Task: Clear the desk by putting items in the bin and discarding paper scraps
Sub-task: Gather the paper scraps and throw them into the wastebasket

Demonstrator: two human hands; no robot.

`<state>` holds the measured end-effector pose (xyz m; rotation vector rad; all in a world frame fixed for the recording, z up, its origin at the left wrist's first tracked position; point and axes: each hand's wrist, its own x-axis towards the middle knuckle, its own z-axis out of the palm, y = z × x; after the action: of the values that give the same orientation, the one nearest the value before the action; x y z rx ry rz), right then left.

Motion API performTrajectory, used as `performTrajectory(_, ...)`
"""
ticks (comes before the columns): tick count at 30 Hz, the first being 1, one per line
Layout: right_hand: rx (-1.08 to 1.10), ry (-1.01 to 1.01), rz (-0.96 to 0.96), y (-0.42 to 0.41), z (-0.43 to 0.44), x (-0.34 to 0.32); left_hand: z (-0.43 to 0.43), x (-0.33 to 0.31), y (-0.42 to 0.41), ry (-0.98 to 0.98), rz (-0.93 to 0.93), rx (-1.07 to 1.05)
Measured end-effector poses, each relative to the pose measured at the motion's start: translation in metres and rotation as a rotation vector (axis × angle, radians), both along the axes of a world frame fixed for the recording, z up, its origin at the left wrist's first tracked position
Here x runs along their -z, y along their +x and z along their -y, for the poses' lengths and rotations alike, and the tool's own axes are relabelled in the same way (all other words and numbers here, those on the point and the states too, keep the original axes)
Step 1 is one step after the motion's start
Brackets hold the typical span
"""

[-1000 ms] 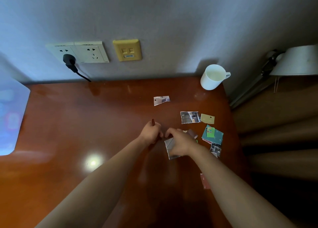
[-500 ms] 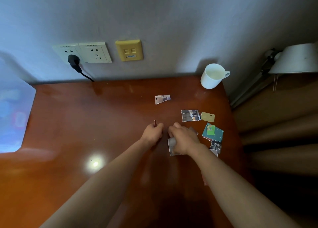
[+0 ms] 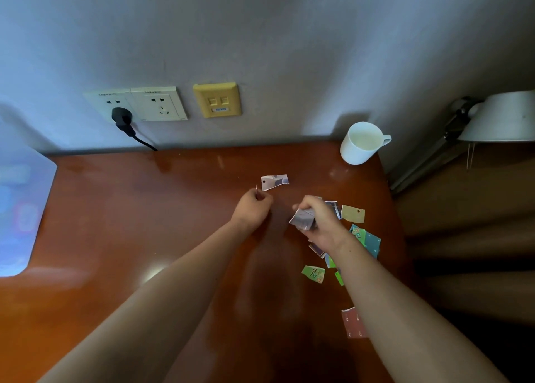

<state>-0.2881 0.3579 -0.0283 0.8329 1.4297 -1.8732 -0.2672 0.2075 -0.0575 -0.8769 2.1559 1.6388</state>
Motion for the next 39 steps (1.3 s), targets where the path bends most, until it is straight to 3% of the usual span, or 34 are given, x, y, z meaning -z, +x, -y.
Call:
performTrajectory(6, 0.112, -0.094, 0.05, -0.019, 0.006, 0.001, 0.005, -0.006, -0.029, -0.334, -0.051, 0.226)
performTrajectory(10, 0.046, -0.056, 0.041, -0.026, 0.007, 0.01, 0.004, -0.001, -0.045, -0.572, -0.097, 0.339)
performTrajectory(21, -0.013, -0.069, 0.04, -0.026, 0.009, 0.014, -0.002, 0.002, -0.052, -0.818, -0.044, 0.493)
performTrajectory(23, -0.034, -0.02, 0.007, -0.026, 0.006, 0.011, -0.004, 0.003, -0.049, -0.756, -0.042, 0.502)
performTrajectory(25, -0.093, 0.093, -0.085, -0.028, -0.001, 0.009, -0.01, 0.004, -0.045, -0.533, -0.045, 0.436)
performTrajectory(28, -0.233, 0.381, -0.305, -0.032, -0.015, 0.008, -0.024, 0.005, -0.039, -0.087, -0.001, 0.239)
performTrajectory(31, -0.485, 0.722, -0.479, -0.035, -0.033, 0.016, -0.04, 0.008, -0.036, 0.149, 0.035, 0.107)
performTrajectory(35, -0.901, 0.991, -0.467, -0.032, -0.047, 0.018, -0.05, 0.012, -0.029, 0.202, -0.001, 0.205)
performTrajectory(39, -0.981, 1.086, -0.472, -0.03, -0.048, 0.018, -0.056, 0.016, -0.02, 0.191, -0.005, 0.231)
